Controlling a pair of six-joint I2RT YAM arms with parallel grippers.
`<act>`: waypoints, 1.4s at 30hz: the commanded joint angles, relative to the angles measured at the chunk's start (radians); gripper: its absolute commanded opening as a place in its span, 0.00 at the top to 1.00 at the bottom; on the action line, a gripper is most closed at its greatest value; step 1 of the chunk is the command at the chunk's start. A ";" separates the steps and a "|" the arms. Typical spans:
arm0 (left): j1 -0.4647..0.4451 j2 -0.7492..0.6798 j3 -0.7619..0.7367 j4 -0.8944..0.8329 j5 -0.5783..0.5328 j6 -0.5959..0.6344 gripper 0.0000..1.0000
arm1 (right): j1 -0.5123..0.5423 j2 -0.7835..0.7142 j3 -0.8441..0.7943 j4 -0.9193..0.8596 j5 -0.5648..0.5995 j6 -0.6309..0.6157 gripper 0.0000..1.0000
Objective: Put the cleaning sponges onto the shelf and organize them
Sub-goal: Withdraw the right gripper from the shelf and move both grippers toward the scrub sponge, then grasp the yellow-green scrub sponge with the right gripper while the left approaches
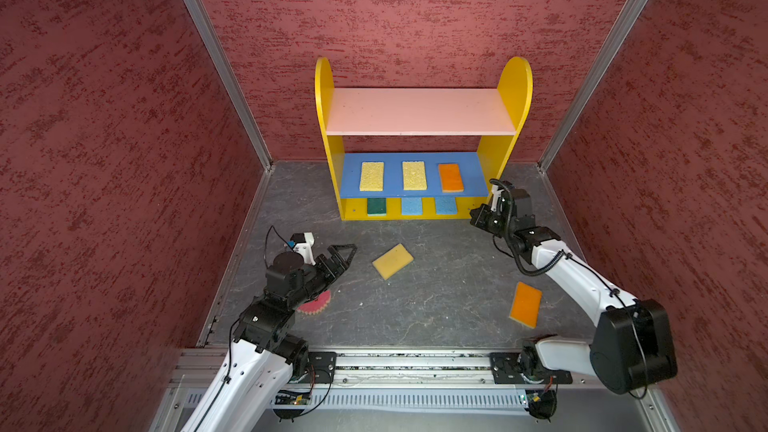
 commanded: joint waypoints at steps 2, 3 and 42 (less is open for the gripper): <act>-0.018 -0.036 -0.047 -0.048 -0.016 -0.030 0.00 | 0.021 -0.051 -0.046 0.000 -0.027 0.019 1.00; -0.022 -0.041 -0.059 -0.049 -0.017 -0.037 0.00 | 0.021 -0.061 -0.057 0.002 -0.027 0.022 1.00; -0.032 0.887 0.067 0.510 0.040 0.267 0.24 | 0.540 0.339 -0.137 0.309 0.027 0.393 0.41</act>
